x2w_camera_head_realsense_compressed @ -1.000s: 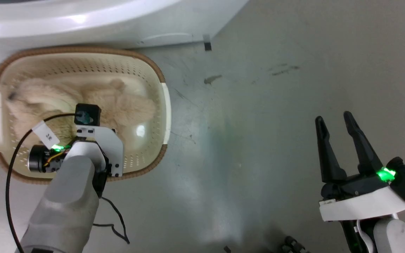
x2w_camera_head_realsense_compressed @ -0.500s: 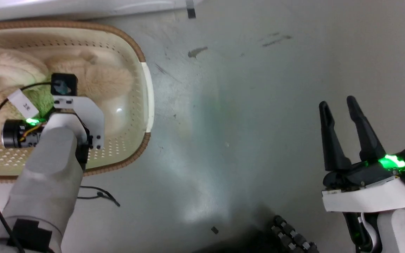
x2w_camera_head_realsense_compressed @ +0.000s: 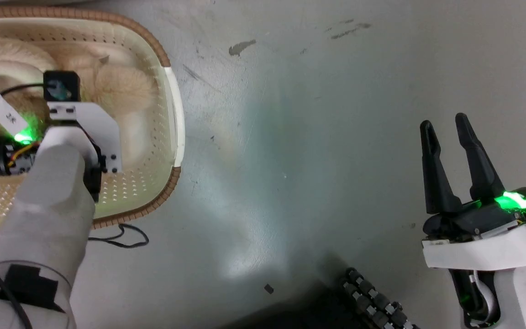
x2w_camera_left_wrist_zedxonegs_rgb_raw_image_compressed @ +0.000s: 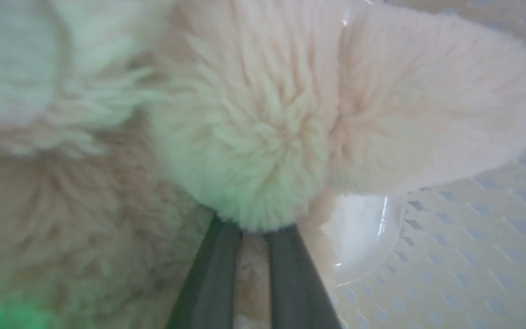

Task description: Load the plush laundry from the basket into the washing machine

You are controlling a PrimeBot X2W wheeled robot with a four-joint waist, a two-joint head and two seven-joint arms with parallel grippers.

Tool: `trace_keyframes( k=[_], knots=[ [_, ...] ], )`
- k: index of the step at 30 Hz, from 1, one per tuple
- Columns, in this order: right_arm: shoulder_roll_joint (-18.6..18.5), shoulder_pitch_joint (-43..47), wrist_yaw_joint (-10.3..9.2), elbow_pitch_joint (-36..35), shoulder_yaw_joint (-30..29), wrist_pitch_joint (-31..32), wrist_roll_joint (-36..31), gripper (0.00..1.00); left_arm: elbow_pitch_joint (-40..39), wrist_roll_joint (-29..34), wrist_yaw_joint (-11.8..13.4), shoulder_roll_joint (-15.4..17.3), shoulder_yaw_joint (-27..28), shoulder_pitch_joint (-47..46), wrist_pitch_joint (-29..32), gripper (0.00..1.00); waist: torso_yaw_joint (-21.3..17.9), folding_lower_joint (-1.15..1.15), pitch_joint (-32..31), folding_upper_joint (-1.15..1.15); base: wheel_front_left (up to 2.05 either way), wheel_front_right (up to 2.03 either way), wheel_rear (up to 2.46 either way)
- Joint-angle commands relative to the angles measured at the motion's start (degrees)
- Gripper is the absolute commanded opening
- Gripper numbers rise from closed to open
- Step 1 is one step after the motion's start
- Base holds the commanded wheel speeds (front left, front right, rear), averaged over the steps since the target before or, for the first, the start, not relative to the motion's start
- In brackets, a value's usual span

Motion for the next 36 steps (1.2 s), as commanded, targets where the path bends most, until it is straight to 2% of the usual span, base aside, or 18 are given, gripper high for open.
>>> trace_keyframes(
  k=[1, 9, 17, 24, 25, 26, 28, 29, 30, 31, 36],
  knots=[
    [-0.19, -0.46, 0.05, 0.07, -0.55, -0.50, -0.12, 1.00, 1.13, -0.53, -0.08, -0.02, -0.05, 2.02, -0.16, 0.00, 0.57, 0.00, -1.37, 0.00, 0.00, 0.00, 0.00],
    [-1.03, 1.07, 0.05, 0.11, -2.14, -0.50, -1.17, 1.00, 1.17, -2.15, -0.76, -2.80, 0.31, 5.38, -5.19, 0.00, 2.82, 0.00, -7.45, 0.00, 0.00, 0.00, 0.00],
    [-1.71, 4.64, 0.05, 0.42, -4.27, -0.50, -3.40, 1.00, 0.66, -1.86, -2.61, -5.08, -1.14, 11.02, -15.45, 0.00, 6.09, 0.00, -17.74, 0.00, 0.00, 0.00, 0.00],
    [-1.76, 7.15, 0.05, 0.29, -5.61, -0.50, -5.48, 1.00, -1.86, -2.01, -3.75, -6.22, -1.43, 15.01, -18.38, 0.00, 8.91, 0.00, -24.87, 0.00, 0.00, 0.00, 0.00],
    [-1.55, 8.13, 0.05, 0.39, -6.22, -0.50, -6.23, 1.00, -3.71, -1.78, -3.99, -6.31, -1.55, 16.84, -18.60, 0.00, 9.86, 0.00, -27.43, 0.00, 0.00, 0.00, 0.00],
    [-1.55, 8.13, 0.05, 0.39, -6.22, -0.50, -6.23, 1.00, -3.71, -1.78, -3.99, -6.31, -1.55, 16.84, -18.60, 0.00, 9.86, 0.00, -27.43, 0.00, 0.00, 0.00, 0.00],
    [-1.29, 9.51, 0.05, 0.41, -6.78, -0.50, -7.32, 1.00, -10.27, -1.51, -3.65, -5.97, -0.57, 20.20, -18.66, 0.00, 11.27, 0.00, -30.62, 0.00, 0.00, 0.00, 0.00],
    [-1.29, 9.51, 0.05, 0.41, -6.78, -0.50, -7.32, 1.00, -10.27, -1.51, -3.65, -5.97, -0.57, 20.20, -18.66, 0.00, 11.27, 0.00, -30.62, 0.00, 0.00, 0.00, 0.00],
    [-1.12, 10.50, 0.05, 0.41, -7.23, -0.50, -8.03, 1.00, -15.25, -1.14, -3.78, -5.58, 0.32, 23.34, -18.67, 0.00, 12.25, 0.00, -32.84, 0.00, 0.00, 0.00, 0.00],
    [-1.12, 10.50, 0.05, 0.41, -7.23, -0.50, -8.03, 1.00, -15.25, -1.14, -3.78, -5.58, 0.32, 23.34, -18.67, 0.00, 12.25, 0.00, -32.84, 0.00, 0.00, 0.00, 0.00],
    [-0.58, 12.57, 0.05, 0.25, -8.06, -0.50, -9.49, 1.00, -27.52, 1.20, -4.13, -4.49, 2.06, 30.83, -18.68, 0.00, 14.23, 0.00, -37.40, 0.00, 0.00, 0.00, 0.00]
  ],
)
